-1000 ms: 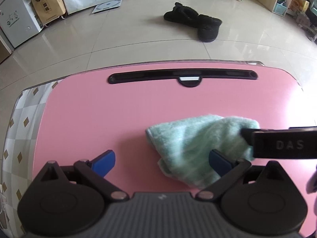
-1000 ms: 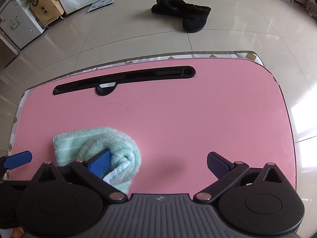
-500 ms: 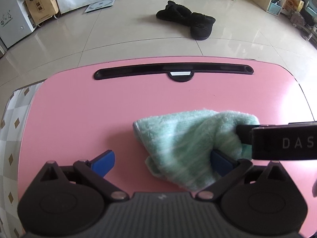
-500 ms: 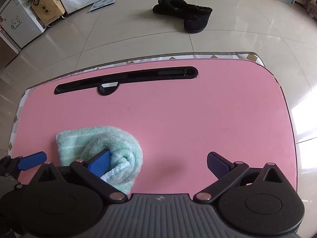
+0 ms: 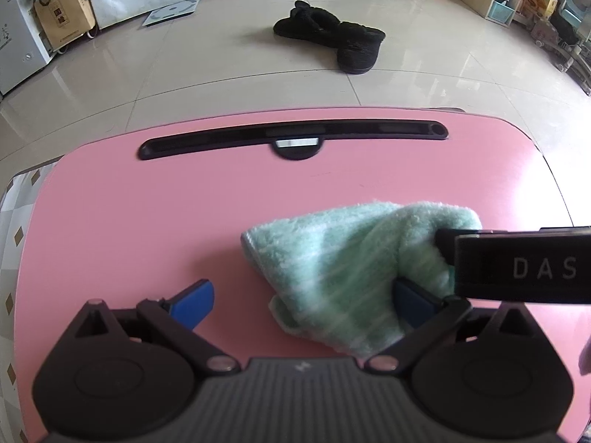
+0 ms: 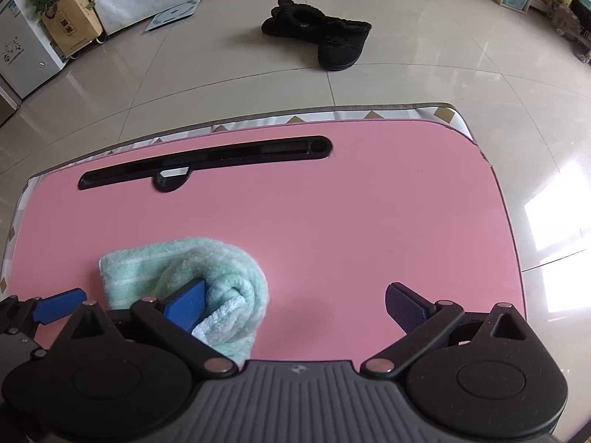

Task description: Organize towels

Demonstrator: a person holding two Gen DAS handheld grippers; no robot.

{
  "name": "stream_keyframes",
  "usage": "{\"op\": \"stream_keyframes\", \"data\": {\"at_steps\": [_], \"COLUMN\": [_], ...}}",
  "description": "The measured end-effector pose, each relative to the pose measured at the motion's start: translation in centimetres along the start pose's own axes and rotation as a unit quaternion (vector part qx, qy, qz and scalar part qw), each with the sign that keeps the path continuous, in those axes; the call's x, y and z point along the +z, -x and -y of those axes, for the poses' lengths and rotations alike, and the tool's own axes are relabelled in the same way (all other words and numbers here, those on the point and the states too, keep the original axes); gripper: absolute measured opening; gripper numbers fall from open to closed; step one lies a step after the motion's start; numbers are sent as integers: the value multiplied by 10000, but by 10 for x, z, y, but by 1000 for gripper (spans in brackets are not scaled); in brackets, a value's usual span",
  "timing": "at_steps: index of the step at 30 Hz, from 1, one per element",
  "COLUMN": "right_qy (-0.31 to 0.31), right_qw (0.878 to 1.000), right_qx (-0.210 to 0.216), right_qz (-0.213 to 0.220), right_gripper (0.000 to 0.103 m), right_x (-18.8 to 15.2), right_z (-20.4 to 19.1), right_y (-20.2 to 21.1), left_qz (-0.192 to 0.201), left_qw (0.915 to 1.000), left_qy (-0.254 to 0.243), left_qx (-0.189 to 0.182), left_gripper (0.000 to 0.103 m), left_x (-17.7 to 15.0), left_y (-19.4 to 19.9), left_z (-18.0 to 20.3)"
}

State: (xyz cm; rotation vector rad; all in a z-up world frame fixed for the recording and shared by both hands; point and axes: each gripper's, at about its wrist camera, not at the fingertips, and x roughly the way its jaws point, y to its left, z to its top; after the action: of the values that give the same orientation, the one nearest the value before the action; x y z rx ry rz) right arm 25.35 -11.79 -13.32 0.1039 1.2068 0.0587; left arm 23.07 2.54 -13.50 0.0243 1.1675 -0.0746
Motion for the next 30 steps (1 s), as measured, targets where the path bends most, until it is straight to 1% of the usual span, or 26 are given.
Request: {"op": "stream_keyframes", "data": {"at_steps": [21, 28, 30], "right_qy": [-229, -267, -221], "right_qw": [9990, 9993, 9994], "right_qx": [-359, -262, -243], "right_qz": [132, 80, 72], "right_gripper": [99, 99, 99], "right_x": [-6, -10, -10], "right_z": [47, 52, 50], "right_y": [16, 18, 19], "left_qz": [25, -28, 3], "left_qw": [9991, 9991, 9990], "left_qy": [-374, -258, -333], "left_qx": [-200, -334, -313], "left_gripper": [103, 103, 103], "left_x": [4, -2, -4], "left_y": [-8, -8, -7], "left_z": [53, 46, 46]}}
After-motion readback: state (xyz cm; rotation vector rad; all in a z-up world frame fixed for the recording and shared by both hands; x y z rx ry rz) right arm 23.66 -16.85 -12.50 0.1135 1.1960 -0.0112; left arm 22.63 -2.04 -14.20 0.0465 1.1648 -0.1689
